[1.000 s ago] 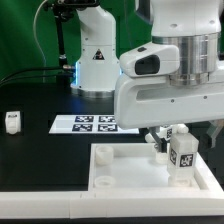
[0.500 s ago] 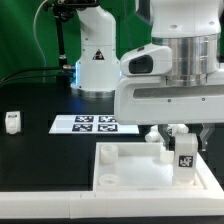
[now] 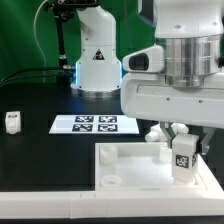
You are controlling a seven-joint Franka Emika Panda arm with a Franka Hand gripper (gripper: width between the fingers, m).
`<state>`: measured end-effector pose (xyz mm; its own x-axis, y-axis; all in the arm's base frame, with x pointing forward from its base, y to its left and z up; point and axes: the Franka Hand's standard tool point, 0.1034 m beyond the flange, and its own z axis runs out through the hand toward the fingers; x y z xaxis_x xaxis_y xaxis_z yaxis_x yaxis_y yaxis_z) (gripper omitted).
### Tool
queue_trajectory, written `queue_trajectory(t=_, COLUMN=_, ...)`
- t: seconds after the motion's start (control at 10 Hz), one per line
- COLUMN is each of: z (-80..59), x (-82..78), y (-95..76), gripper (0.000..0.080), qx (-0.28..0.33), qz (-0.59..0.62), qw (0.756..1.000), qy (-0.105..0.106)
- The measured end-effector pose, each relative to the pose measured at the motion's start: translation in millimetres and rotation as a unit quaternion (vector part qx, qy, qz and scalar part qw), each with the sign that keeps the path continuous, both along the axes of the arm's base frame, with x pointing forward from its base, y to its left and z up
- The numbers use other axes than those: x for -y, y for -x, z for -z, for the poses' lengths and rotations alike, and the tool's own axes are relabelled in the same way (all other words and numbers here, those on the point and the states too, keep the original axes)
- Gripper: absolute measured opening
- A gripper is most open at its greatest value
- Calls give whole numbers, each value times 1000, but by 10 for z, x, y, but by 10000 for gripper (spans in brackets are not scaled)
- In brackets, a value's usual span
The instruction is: Assemble one leg
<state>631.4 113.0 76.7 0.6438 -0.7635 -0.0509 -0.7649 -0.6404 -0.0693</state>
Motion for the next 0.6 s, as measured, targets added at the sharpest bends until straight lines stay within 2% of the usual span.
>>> queue_trajectory(t=0.2, z=-8, x=-44, y=-27, gripper=287, qx=-20, qz=171, qw=985, qy=-15)
queue_trajectory(t=0.3, z=-11, x=-31, y=-40, gripper=287, qx=-23, qz=218, qw=975, qy=-25)
queue_trajectory(t=0.4, z=-6, x=-58, y=-32, gripper=384, qx=-26, qz=233, qw=972, qy=-25)
queue_trajectory(t=0.5, z=-4, x=-64, y=-30, gripper=384, qx=-24, qz=219, qw=975, qy=-25)
queue_trajectory(t=0.6, z=5, x=-69, y=-28, gripper=562, qx=-21, qz=210, qw=977, qy=-24)
